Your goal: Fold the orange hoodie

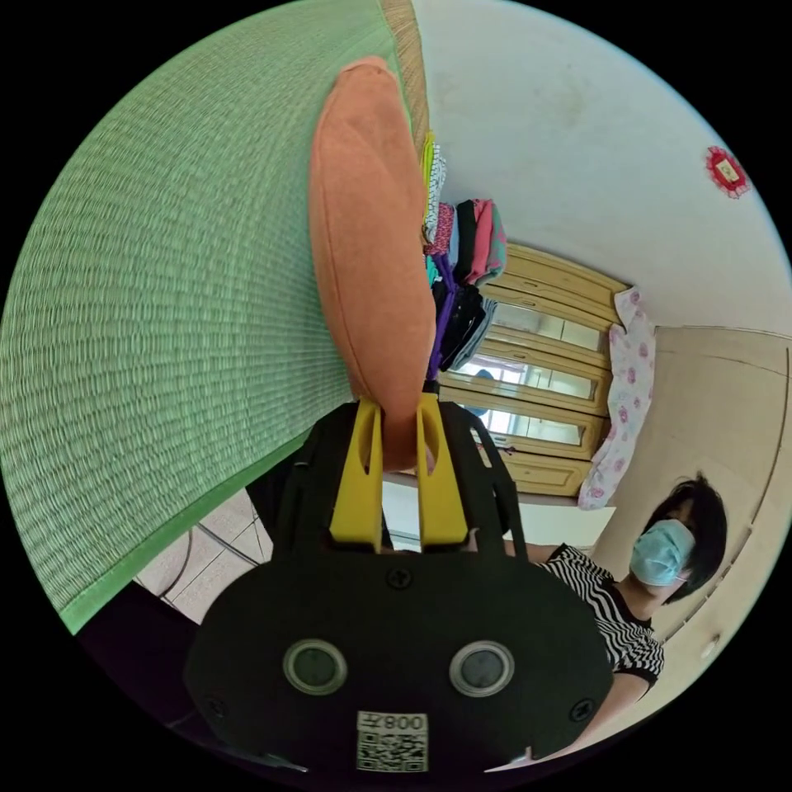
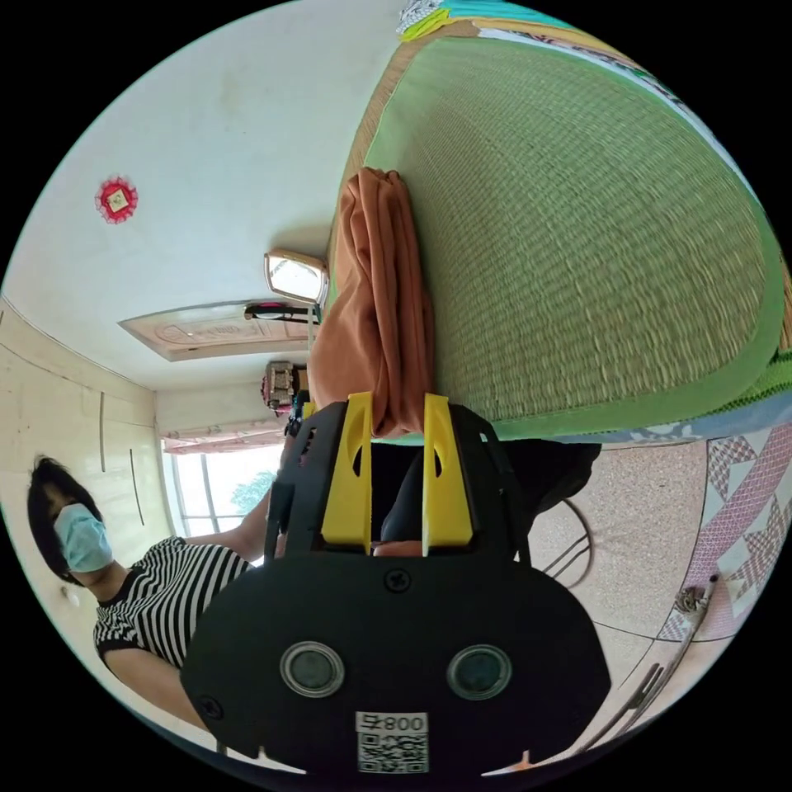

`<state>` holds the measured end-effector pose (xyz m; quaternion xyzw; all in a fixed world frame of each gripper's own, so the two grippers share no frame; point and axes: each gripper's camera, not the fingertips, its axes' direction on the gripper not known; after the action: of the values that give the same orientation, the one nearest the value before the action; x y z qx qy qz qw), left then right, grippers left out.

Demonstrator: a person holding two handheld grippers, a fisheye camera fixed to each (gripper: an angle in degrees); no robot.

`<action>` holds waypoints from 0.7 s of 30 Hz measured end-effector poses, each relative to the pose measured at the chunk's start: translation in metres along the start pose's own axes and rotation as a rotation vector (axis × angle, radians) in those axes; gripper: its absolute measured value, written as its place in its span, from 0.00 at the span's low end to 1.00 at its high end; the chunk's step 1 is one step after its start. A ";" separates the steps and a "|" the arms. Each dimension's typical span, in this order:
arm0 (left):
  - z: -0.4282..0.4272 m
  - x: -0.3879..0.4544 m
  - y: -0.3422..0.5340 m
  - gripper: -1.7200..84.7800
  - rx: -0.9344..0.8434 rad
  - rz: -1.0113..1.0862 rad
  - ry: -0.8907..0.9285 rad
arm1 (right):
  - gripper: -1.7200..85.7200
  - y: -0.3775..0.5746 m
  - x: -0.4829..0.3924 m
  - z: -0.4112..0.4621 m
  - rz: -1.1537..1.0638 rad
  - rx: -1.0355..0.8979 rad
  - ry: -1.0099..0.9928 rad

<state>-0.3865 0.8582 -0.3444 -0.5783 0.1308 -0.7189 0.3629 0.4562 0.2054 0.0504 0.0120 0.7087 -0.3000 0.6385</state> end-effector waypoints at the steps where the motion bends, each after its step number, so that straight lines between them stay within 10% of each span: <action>1: 0.001 0.003 -0.002 0.11 -0.002 0.008 -0.002 | 0.14 0.002 0.006 -0.003 0.006 0.012 -0.020; 21: 0.040 -0.051 -0.023 0.11 0.020 -0.089 0.036 | 0.17 -0.004 0.074 0.005 0.058 0.009 -0.139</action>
<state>-0.3549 0.9177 -0.3563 -0.5670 0.1042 -0.7458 0.3339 0.4452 0.1731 -0.0157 0.0145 0.6605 -0.2848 0.6946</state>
